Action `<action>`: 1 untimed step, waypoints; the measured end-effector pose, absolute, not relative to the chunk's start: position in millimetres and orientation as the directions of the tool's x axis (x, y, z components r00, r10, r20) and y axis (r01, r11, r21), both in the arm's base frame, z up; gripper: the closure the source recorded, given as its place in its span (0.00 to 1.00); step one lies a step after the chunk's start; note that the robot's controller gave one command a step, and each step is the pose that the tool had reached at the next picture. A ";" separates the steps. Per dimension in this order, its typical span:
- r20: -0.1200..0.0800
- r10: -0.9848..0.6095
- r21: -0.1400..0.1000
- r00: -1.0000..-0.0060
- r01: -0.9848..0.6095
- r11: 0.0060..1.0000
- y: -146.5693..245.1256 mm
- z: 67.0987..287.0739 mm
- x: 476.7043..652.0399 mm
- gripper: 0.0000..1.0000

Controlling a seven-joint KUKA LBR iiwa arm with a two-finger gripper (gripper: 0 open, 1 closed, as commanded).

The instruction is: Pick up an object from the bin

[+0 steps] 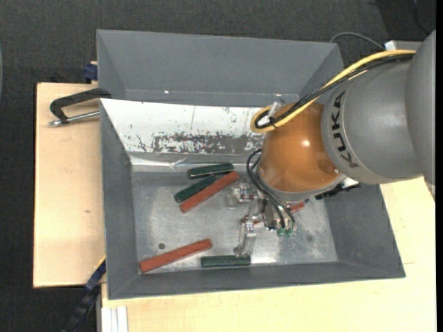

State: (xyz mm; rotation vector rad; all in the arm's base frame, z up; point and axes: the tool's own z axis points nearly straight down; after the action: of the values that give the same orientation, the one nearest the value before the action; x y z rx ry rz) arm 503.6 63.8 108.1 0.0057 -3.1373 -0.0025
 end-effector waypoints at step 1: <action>-0.002 0.068 0.001 -0.998 0.068 0.998 79.8 92.3 512.4 0.00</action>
Offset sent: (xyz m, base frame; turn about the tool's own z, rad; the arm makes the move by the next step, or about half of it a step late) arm -0.0024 0.0613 -0.0276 -0.0171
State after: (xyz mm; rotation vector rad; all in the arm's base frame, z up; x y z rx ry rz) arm 512.4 79.8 92.3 -0.1067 -3.1420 -0.0007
